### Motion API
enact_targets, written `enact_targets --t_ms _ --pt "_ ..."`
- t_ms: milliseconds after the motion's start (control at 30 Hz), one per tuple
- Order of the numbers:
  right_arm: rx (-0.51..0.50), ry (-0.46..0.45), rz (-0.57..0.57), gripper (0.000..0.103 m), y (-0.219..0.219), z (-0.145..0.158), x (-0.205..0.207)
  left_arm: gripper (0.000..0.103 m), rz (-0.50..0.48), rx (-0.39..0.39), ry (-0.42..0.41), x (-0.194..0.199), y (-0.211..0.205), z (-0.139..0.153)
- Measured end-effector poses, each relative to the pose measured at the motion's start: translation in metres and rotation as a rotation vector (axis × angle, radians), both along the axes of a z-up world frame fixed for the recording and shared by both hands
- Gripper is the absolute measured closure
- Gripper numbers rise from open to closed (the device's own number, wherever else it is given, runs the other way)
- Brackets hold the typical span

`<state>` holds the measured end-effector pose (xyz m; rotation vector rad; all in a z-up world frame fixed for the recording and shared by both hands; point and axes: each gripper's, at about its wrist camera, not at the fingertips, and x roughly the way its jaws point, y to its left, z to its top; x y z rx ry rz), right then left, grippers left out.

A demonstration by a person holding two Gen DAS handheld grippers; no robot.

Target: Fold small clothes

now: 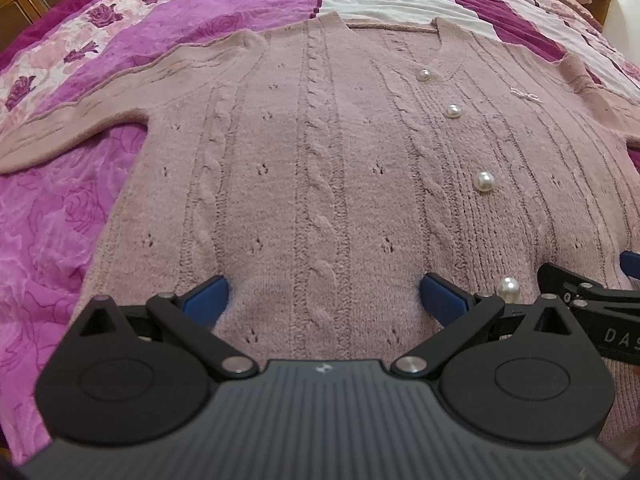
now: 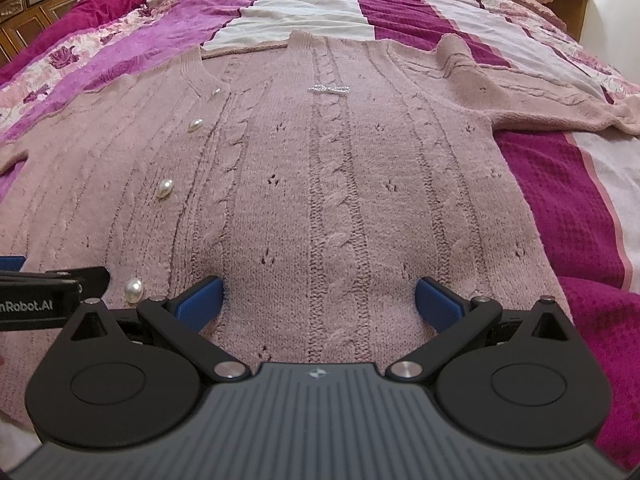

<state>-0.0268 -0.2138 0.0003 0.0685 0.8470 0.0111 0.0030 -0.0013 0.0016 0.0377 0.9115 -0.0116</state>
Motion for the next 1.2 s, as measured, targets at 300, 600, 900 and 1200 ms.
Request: enact_targets --t_ms 300,600,900,1200 --pt "0.204 -0.016 0.054 0.0 -0.03 0.02 0.001 0.0 -0.012 -0.028 -0.014 -0.001 0.002 0.017" --pt "0.323 -0.11 0.051 0.0 -0.097 0.059 0.014 0.0 0.029 -0.051 -0.033 0.014 0.001 0.041" --pt "0.418 -0.175 -0.135 0.0 -0.204 0.055 0.047 0.0 0.092 -0.044 -0.01 0.032 0.002 0.045" --pt "0.394 -0.223 -0.335 0.0 -0.304 0.036 0.075 0.0 0.113 -0.001 0.021 0.045 -0.009 0.042"
